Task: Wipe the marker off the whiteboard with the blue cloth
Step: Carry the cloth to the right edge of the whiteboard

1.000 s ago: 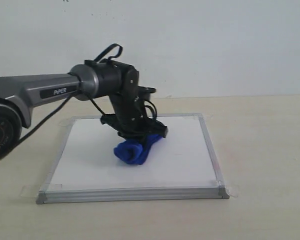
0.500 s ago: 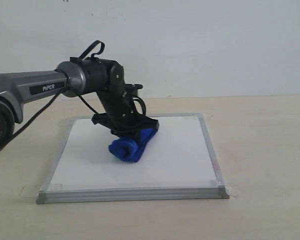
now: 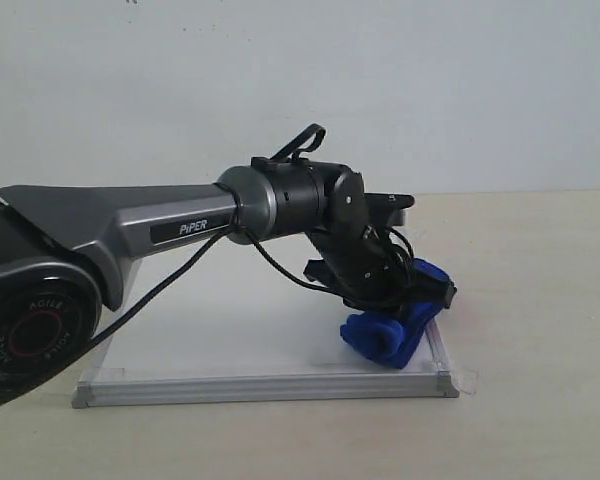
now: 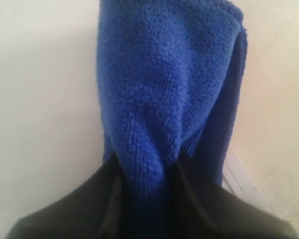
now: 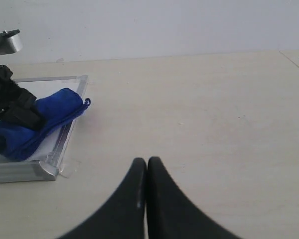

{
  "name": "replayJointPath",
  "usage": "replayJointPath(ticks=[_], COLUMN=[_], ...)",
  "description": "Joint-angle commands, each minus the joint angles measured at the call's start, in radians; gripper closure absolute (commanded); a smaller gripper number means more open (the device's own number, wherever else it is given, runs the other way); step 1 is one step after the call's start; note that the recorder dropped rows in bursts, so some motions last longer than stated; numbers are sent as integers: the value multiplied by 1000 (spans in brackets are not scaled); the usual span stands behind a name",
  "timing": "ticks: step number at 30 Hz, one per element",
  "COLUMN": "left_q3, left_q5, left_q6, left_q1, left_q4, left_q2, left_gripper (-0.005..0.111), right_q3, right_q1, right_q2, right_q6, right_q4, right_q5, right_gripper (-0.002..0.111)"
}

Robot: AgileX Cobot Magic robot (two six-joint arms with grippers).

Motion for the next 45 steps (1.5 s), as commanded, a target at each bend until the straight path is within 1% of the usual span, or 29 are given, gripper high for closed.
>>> replayJointPath(ticks=[1,3,4,7,9,12,15,17,20,23,26,28,29,30,35,37,40,41,45], left_q3=[15,15,15,15,15,15,15,15,15,15,15,15,15,15,15,15,15,17,28], left_q5=[4,39,57,101,129,170,208,201,151,105,82,40,18,-28,-158,-213,-311,-363,-429], left_q6=[-131,-219,-243,-256,-240,-137,13,50,51,67,167,223,231,231,172,170,168,128,12], left_q1=[62,109,129,190,211,205,170,139,102,78,59,49,48,41,20,6,-17,-26,-34], left_q4=[217,288,293,244,181,66,-92,-166,-288,-452,-707,-834,-866,-888,-914,-963,-978,-978,-978], left_q2=[16,16,16,16,16,16,16,16,16,16,16,16,16,16,16,16,16,16,16], left_gripper=[103,103,103,103,103,103,103,103,103,103,103,103,103,103,103,103,103,103,103], right_q3=[0,0,0,0,0,0,0,0,0,0,0,0,0,0,0,0,0,0,0], right_q1=[-5,-5,-5,-5,-5,-5,-5,-5,-5,-5,-5,-5,-5,-5,-5,-5,-5,-5,-5], right_q2=[-4,-4,-4,-4,-4,-4,-4,-4,-4,-4,-4,-4,-4,-4,-4,-4,-4,-4,-4], right_q6=[-2,-2,-2,-2,-2,-2,-2,-2,-2,-2,-2,-2,-2,-2,-2,-2,-2,-2,-2], right_q4=[-1,-1,-1,-1,-1,-1,-1,-1,-1,-1,-1,-1,-1,-1,-1,-1,-1,-1,-1], right_q5=[-4,-4,-4,-4,-4,-4,-4,-4,-4,-4,-4,-4,-4,-4,-4,-4,-4,-4,-4], right_gripper=[108,108,108,108,108,108,108,108,108,108,108,108,108,108,108,108,108,108,108])
